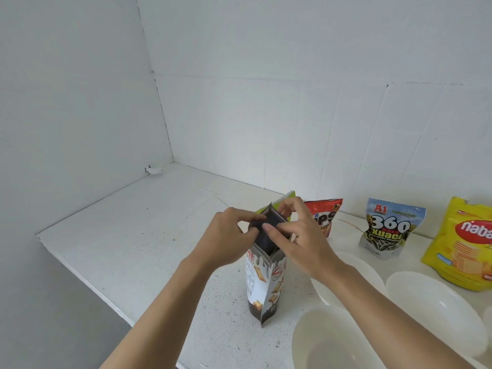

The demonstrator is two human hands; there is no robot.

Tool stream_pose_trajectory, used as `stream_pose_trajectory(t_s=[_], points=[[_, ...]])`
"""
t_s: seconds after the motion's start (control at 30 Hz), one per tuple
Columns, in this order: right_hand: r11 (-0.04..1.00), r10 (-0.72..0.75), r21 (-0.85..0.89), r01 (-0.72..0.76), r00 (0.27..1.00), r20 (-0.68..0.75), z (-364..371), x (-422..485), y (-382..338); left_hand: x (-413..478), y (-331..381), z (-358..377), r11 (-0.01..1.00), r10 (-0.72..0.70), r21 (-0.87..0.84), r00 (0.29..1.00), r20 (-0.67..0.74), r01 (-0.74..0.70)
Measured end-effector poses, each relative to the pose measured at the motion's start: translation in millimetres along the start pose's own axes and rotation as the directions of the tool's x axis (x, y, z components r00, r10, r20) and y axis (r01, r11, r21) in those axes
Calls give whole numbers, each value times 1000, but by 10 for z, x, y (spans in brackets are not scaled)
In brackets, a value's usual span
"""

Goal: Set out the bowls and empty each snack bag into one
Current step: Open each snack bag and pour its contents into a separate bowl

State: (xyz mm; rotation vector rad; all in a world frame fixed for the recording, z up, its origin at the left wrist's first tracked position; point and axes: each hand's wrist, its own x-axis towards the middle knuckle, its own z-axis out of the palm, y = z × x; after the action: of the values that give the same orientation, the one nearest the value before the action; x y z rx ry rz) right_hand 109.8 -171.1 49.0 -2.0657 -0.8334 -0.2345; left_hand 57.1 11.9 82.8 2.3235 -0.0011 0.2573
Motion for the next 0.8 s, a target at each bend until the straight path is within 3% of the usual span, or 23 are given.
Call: stream_pose_trajectory(t_s=[0.17, 0.43, 0.57, 0.7, 0.8], points=[[999, -9, -32, 4, 991, -133, 12, -51, 47, 3, -150, -159, 998, -47, 45, 998, -46, 49], [982, -155, -107, 153, 988, -5, 4, -113, -219, -59, -133, -81, 999, 1, 41, 1000, -27, 0], [935, -201, -259, 241, 965, 170, -9, -82, -267, -78, -93, -141, 994, 7, 110, 996, 92, -17], [959, -168, -183, 217, 954, 249, -78, -59, -166, -47, -112, -229, 969, 40, 234, 982, 185, -83], [963, -168, -166, 213, 953, 250, -144, -57, -92, -91, -144, -282, 978, 87, 157, 950, 301, -139]])
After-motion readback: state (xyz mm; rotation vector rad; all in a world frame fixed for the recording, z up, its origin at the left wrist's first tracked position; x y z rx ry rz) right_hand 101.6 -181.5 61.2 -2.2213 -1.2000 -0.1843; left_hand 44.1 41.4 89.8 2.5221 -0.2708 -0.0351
